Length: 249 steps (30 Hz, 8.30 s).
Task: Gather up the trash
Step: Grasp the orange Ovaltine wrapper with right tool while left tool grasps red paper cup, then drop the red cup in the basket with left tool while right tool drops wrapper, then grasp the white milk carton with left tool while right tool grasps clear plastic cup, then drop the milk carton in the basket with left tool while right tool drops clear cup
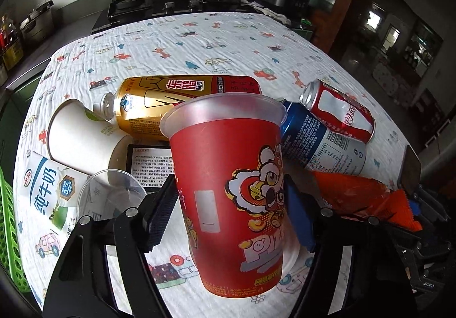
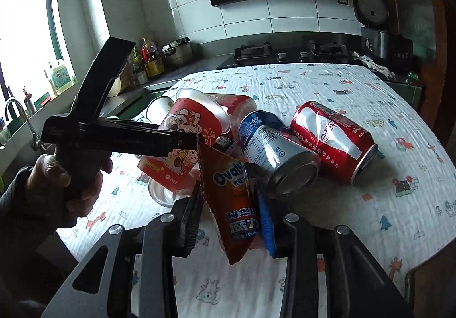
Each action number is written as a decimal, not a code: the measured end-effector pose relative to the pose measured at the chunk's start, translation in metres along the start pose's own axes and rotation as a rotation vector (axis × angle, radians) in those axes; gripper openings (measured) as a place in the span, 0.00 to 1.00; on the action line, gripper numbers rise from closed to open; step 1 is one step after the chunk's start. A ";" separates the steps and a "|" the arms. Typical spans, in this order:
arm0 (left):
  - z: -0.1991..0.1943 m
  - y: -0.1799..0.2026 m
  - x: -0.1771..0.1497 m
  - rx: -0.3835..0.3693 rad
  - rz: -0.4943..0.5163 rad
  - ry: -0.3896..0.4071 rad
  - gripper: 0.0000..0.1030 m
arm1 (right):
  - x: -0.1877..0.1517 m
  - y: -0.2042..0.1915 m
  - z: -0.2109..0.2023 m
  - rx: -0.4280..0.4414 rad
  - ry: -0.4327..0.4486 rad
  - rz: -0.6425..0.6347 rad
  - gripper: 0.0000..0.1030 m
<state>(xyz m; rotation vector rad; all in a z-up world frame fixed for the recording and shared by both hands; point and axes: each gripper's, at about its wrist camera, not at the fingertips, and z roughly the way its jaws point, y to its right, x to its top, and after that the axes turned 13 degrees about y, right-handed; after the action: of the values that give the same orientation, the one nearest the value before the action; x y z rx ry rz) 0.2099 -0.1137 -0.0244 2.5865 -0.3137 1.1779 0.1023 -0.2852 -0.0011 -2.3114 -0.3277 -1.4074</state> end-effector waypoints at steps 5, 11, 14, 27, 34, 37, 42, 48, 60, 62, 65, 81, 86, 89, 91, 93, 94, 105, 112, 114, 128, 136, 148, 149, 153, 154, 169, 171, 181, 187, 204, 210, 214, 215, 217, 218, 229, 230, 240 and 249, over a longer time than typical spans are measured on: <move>-0.020 0.003 -0.001 -0.034 0.007 0.040 0.69 | 0.006 -0.005 -0.010 0.002 0.012 0.003 0.32; -0.053 -0.007 0.000 -0.049 -0.003 0.097 0.69 | 0.012 -0.016 -0.013 -0.003 0.009 -0.013 0.29; -0.071 -0.018 0.000 -0.042 -0.016 0.128 0.69 | 0.013 -0.022 -0.012 -0.005 0.003 -0.025 0.29; -0.164 -0.134 0.005 0.180 -0.106 0.286 0.69 | 0.048 -0.076 0.004 0.065 0.022 -0.110 0.28; -0.197 -0.249 -0.015 0.401 -0.226 0.278 0.69 | 0.072 -0.140 0.047 0.192 0.013 -0.159 0.28; -0.196 -0.294 -0.029 0.468 -0.275 0.244 0.69 | 0.079 -0.173 0.070 0.245 0.003 -0.179 0.28; -0.178 -0.348 -0.058 0.508 -0.352 0.165 0.69 | 0.090 -0.223 0.110 0.321 -0.010 -0.202 0.28; -0.162 -0.377 -0.086 0.496 -0.419 0.103 0.71 | 0.101 -0.271 0.162 0.390 -0.032 -0.204 0.28; -0.197 -0.390 -0.109 0.506 -0.477 0.179 0.80 | 0.098 -0.342 0.253 0.467 -0.095 -0.180 0.28; -0.208 -0.389 -0.112 0.514 -0.486 0.203 0.81 | 0.091 -0.351 0.269 0.477 -0.129 -0.167 0.28; -0.223 -0.387 -0.116 0.521 -0.494 0.229 0.82 | 0.082 -0.364 0.289 0.492 -0.175 -0.143 0.29; -0.247 -0.366 -0.107 0.555 -0.480 0.278 0.90 | 0.074 -0.344 0.268 0.492 -0.181 -0.101 0.68; -0.241 -0.351 -0.100 0.540 -0.455 0.271 0.91 | 0.077 -0.309 0.232 0.433 -0.133 -0.123 0.79; -0.236 -0.340 -0.095 0.518 -0.447 0.272 0.91 | 0.076 -0.280 0.207 0.369 -0.097 -0.143 0.82; -0.230 -0.330 -0.091 0.503 -0.428 0.268 0.91 | 0.074 -0.259 0.192 0.322 -0.077 -0.159 0.84; -0.225 -0.319 -0.087 0.487 -0.407 0.266 0.91 | 0.071 -0.238 0.179 0.266 -0.065 -0.180 0.87; -0.222 -0.314 -0.085 0.480 -0.397 0.263 0.92 | 0.069 -0.228 0.174 0.240 -0.064 -0.189 0.87; -0.188 -0.270 -0.064 0.401 -0.350 0.220 0.93 | 0.037 -0.138 0.164 0.103 -0.143 -0.173 0.88; -0.158 -0.244 -0.052 0.343 -0.387 0.169 0.93 | 0.026 -0.136 0.177 0.135 -0.178 -0.213 0.87; -0.148 -0.239 -0.049 0.320 -0.418 0.149 0.93 | 0.026 -0.138 0.182 0.133 -0.182 -0.231 0.87; -0.085 -0.202 -0.030 0.253 -0.566 0.057 0.93 | 0.023 -0.133 0.195 0.167 -0.199 -0.224 0.61; -0.062 -0.192 -0.025 0.248 -0.659 0.027 0.93 | 0.026 -0.129 0.180 0.188 -0.169 -0.207 0.59; -0.030 -0.186 -0.014 0.350 -0.796 0.008 0.93 | 0.029 -0.097 0.122 0.212 -0.091 -0.136 0.59; -0.027 -0.187 -0.014 0.365 -0.806 0.001 0.93 | 0.029 -0.095 0.118 0.213 -0.087 -0.133 0.59; -0.015 -0.191 -0.018 0.403 -0.871 -0.030 0.93 | 0.027 -0.085 0.109 0.213 -0.072 -0.117 0.59; -0.013 -0.191 -0.018 0.407 -0.882 -0.032 0.93 | 0.027 -0.084 0.107 0.214 -0.070 -0.112 0.59; -0.023 -0.190 -0.013 0.514 -0.761 -0.110 0.93 | 0.017 -0.076 0.104 0.221 -0.081 -0.080 0.59; -0.027 -0.193 -0.014 0.512 -0.756 -0.131 0.93 | 0.016 -0.076 0.102 0.224 -0.074 -0.076 0.59; -0.016 -0.191 -0.008 0.536 -0.748 -0.150 0.92 | 0.018 -0.076 0.104 0.231 -0.075 -0.072 0.59; -0.009 -0.194 -0.013 0.505 -0.746 -0.153 0.77 | 0.018 -0.078 0.104 0.227 -0.078 -0.076 0.59; -0.075 -0.204 -0.024 0.323 -0.647 -0.030 0.70 | 0.031 -0.126 0.118 0.251 -0.102 -0.142 0.59; -0.113 -0.228 -0.025 0.303 -0.628 0.037 0.70 | 0.037 -0.159 0.132 0.286 -0.119 -0.162 0.59; -0.145 -0.257 -0.030 0.324 -0.636 0.090 0.70 | 0.043 -0.185 0.141 0.311 -0.123 -0.188 0.59; -0.152 -0.267 -0.031 0.335 -0.643 0.101 0.70 | 0.045 -0.191 0.145 0.320 -0.124 -0.191 0.59; -0.163 -0.287 -0.035 0.352 -0.651 0.118 0.70 | 0.047 -0.205 0.151 0.340 -0.126 -0.193 0.59; -0.167 -0.298 -0.037 0.362 -0.656 0.119 0.70 | 0.049 -0.212 0.155 0.348 -0.127 -0.195 0.59; -0.166 -0.394 -0.080 0.490 -0.689 0.030 0.71 | 0.054 -0.283 0.208 0.412 -0.175 -0.226 0.59; -0.165 -0.399 -0.085 0.495 -0.699 0.025 0.71 | 0.054 -0.289 0.213 0.416 -0.180 -0.229 0.59; -0.171 -0.421 -0.107 0.475 -0.728 0.032 0.72 | 0.055 -0.329 0.254 0.440 -0.209 -0.254 0.59; -0.214 -0.426 -0.110 0.495 -0.738 0.136 0.78 | 0.045 -0.365 0.294 0.460 -0.262 -0.268 0.59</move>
<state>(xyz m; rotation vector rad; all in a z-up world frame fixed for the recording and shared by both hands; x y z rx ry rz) 0.1212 0.3669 -0.0439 2.5719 0.9912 1.2128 0.2077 0.1736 0.0012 -2.1103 -0.9627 -0.9982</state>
